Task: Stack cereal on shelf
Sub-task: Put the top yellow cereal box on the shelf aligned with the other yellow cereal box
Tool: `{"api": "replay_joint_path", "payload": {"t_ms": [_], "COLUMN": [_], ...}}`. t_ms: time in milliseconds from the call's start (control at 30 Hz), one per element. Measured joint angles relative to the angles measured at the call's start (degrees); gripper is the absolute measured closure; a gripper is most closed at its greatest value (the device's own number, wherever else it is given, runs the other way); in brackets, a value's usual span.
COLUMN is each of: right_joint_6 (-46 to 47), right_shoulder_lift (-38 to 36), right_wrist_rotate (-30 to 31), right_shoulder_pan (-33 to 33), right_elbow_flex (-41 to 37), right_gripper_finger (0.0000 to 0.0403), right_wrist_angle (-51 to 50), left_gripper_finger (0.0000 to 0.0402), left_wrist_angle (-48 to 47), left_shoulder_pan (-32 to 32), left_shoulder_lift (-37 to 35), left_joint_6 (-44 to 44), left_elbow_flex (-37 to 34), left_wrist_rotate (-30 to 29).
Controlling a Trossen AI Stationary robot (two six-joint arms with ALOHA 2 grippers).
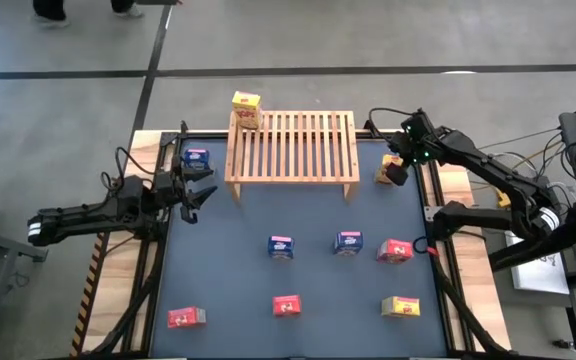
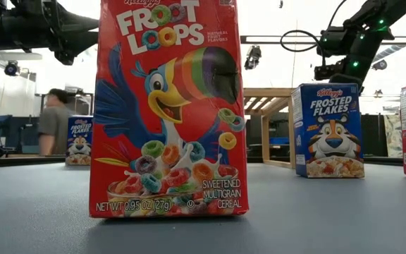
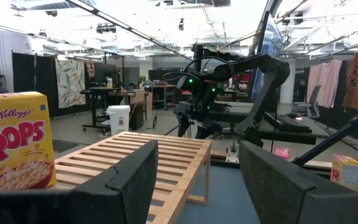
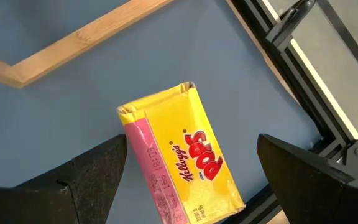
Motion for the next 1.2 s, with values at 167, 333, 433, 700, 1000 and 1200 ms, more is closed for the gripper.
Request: {"api": "replay_joint_path", "payload": {"t_ms": [167,333,433,700,1000,1200], "right_joint_6": [0.37,0.09,0.04,0.28,0.72,1.94], "right_shoulder_lift": [-0.04,-0.04,-0.04,-0.04,-0.1,-0.13], "right_wrist_rotate": [0.05,0.06,0.06,0.06,0.13,0.06], "right_shoulder_pan": [0.0,0.0,0.0,0.0,0.0,0.0], "right_elbow_flex": [0.0,0.0,0.0,0.0,0.01,3.02], "right_gripper_finger": [0.0057,0.0082,0.0107,0.0189,0.025,0.0265], "right_wrist_angle": [-0.04,-0.38,-0.43,-0.46,-0.41,-2.44], "left_gripper_finger": [0.0194,0.0194,0.0194,0.0194,0.0194,0.0194], "left_wrist_angle": [0.0,0.0,0.0,-0.13,-0.19,-0.43], "left_shoulder_pan": [-0.01,0.0,0.01,-0.01,-0.01,0.01], "left_shoulder_lift": [0.0,0.0,0.0,0.0,0.0,0.24], "left_joint_6": [0.0,0.02,0.02,0.02,0.02,0.02], "left_elbow_flex": [0.0,0.0,0.0,0.0,0.0,0.0], "left_wrist_rotate": [0.0,0.0,0.0,0.0,0.0,-0.02]}}
